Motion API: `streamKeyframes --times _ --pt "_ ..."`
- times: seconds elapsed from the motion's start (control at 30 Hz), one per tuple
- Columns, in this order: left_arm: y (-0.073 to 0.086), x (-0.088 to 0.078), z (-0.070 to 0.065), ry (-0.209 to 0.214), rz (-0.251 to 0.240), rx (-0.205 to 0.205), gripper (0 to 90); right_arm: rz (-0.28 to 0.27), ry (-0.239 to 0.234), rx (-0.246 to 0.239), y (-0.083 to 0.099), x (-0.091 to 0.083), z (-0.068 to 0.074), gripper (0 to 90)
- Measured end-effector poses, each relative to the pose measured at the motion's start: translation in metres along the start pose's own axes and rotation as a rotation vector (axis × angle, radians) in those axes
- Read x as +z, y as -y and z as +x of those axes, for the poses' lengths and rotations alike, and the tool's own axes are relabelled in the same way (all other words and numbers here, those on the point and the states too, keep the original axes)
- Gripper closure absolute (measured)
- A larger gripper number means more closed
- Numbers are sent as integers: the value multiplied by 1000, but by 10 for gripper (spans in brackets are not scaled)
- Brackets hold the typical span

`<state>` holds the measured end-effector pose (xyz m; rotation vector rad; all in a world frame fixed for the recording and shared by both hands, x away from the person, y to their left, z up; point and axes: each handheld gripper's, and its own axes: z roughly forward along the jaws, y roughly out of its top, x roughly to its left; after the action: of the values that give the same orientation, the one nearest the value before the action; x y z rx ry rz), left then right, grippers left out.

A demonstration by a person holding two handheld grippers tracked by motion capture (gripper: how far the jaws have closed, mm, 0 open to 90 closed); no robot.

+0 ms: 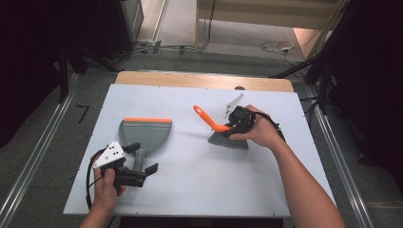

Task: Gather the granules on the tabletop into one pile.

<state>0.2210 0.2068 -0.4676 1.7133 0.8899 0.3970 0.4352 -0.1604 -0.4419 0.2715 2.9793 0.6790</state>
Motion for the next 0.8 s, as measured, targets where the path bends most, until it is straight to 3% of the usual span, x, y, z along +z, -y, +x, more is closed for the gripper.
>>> streamKeyframes --times 0.4,0.7,0.8 --pt "0 1 1 0 5 1 0 -42 -17 5 0 4 -11 672" --pt "0 1 0 0 5 2 0 -55 -3 18 -1 4 -14 672" --pt "0 1 1 -2 3 1 0 -54 -1 2 -2 4 -15 672"
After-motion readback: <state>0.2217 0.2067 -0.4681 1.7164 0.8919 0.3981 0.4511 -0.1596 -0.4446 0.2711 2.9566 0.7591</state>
